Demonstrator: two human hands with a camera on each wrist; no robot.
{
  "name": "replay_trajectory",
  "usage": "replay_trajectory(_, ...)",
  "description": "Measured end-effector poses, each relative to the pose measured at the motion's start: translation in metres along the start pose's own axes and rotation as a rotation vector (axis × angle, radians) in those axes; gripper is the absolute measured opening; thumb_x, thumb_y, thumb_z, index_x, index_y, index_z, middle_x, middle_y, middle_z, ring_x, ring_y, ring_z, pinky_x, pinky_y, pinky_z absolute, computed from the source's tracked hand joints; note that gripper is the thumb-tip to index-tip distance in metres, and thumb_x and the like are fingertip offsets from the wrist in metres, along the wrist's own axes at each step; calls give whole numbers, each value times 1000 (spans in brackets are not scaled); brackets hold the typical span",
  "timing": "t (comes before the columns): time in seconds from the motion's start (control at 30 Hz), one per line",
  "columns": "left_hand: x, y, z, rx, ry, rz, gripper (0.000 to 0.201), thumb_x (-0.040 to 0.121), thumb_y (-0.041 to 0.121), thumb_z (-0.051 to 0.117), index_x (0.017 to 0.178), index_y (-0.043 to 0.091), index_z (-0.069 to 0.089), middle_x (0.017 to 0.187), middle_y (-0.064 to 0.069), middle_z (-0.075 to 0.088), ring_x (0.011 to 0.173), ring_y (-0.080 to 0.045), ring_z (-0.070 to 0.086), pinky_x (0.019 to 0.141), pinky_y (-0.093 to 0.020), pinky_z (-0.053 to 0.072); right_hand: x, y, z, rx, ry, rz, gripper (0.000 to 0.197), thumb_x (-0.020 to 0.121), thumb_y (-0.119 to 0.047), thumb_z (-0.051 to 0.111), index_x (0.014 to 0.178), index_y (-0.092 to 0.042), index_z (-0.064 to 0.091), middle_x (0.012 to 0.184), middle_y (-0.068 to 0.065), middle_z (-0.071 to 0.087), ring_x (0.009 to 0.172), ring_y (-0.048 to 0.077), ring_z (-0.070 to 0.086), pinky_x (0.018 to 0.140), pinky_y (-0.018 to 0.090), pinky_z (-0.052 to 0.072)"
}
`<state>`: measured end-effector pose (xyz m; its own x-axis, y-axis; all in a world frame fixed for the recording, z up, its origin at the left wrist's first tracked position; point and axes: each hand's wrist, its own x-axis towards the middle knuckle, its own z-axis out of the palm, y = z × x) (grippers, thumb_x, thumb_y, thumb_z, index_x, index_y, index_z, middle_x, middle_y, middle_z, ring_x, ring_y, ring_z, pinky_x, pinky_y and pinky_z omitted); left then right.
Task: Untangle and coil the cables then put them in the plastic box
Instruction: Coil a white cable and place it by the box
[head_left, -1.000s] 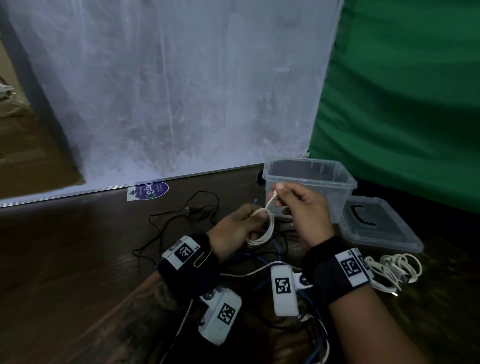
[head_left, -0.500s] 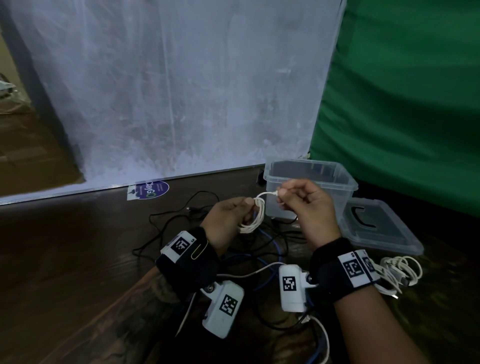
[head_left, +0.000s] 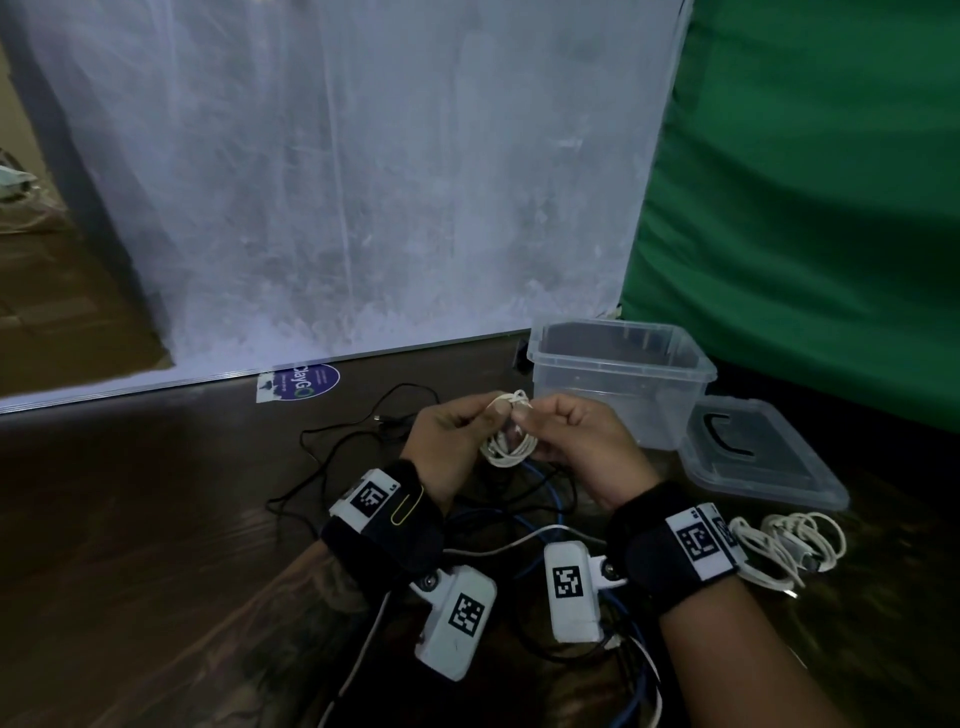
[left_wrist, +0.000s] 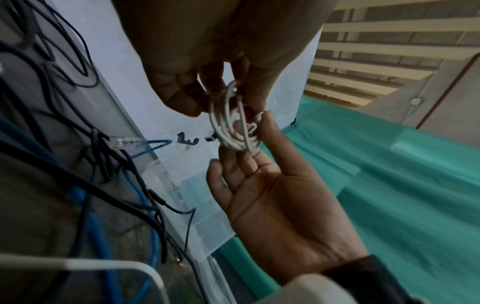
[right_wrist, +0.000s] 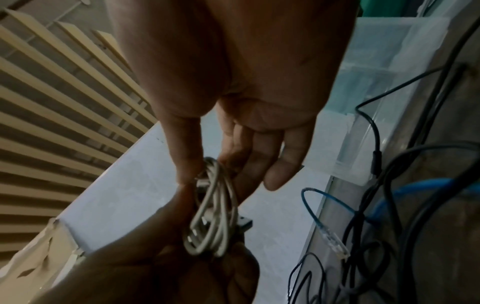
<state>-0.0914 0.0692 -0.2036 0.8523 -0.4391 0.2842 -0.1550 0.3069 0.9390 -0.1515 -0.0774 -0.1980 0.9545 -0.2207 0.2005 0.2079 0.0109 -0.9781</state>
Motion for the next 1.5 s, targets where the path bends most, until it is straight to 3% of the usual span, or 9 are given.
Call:
replay_trajectory(0.37, 5, 10, -11, 312, -284, 193, 24, 91, 0, 58, 113, 2, 66, 102, -12, 70, 91, -13, 63, 85, -26, 50, -2, -8, 9, 287, -166, 249, 16, 89, -16, 49, 93, -6, 60, 68, -2, 55, 63, 10, 56, 65, 24, 48)
replay_trajectory(0.53, 2, 12, -5, 358, -219, 238, 17, 91, 0, 59, 97, 8, 72, 88, -8, 74, 78, -12, 66, 75, -25, 52, -4, -6, 10, 163, -212, 204, 32, 88, -43, 63, 100, -15, 75, 78, -1, 65, 73, 11, 61, 72, 27, 52)
replay_trajectory(0.67, 8, 5, -10, 390, -68, 245, 14, 86, 3, 67, 92, 14, 72, 85, 0, 73, 76, -5, 64, 75, -23, 52, -3, -10, -1, -146, -58, 109, 18, 87, -32, 72, 87, -15, 77, 76, 1, 70, 65, 12, 59, 60, 24, 44)
replay_trajectory(0.8, 20, 7, -11, 494, -27, 169, 8, 87, 8, 68, 92, 13, 71, 80, 0, 69, 72, -8, 59, 72, -27, 51, 1, -18, -5, -242, 37, -16, 10, 90, -14, 69, 87, -8, 76, 73, 6, 70, 57, 9, 58, 55, 23, 47)
replay_trajectory(0.97, 24, 26, -15, 208, -268, -55, 13, 89, 14, 63, 92, 3, 68, 81, -7, 67, 70, -15, 59, 61, -24, 48, -7, -39, -18, -154, -100, 18, 13, 95, -8, 61, 103, -3, 70, 73, 1, 71, 63, 8, 63, 59, 19, 53)
replay_trajectory(1.1, 20, 43, -4, 104, -460, -188, 13, 84, 23, 63, 83, 15, 74, 81, -5, 67, 71, -17, 60, 65, -30, 46, -20, -57, -33, -54, -178, 23, 15, 87, -9, 65, 101, -6, 70, 79, 9, 71, 65, 12, 67, 61, 21, 58)
replay_trajectory(1.27, 26, 49, 26, 74, -482, -216, 16, 84, 17, 66, 95, 6, 69, 75, -6, 68, 65, -15, 61, 55, -24, 50, -30, -80, -61, -64, -206, 76, 21, 82, -3, 66, 103, -6, 64, 76, 7, 74, 64, 13, 71, 67, 26, 61)
replay_trajectory(1.43, 28, 38, 55, 566, -462, -213, 13, 87, 16, 67, 98, 8, 65, 77, -10, 63, 59, -13, 59, 47, -22, 45, -34, -79, -104, -378, -96, 146, 18, 88, 9, 63, 91, -8, 61, 73, 14, 69, 59, 14, 70, 60, 24, 60)
replay_trajectory(1.5, 26, 34, 57, 801, -599, -445, 17, 79, 26, 67, 88, 12, 65, 83, -11, 62, 66, -20, 56, 50, -22, 40, -35, -75, -124, -502, 17, 156, 22, 86, 14, 62, 83, -7, 58, 64, 13, 67, 51, 13, 67, 52, 23, 57)
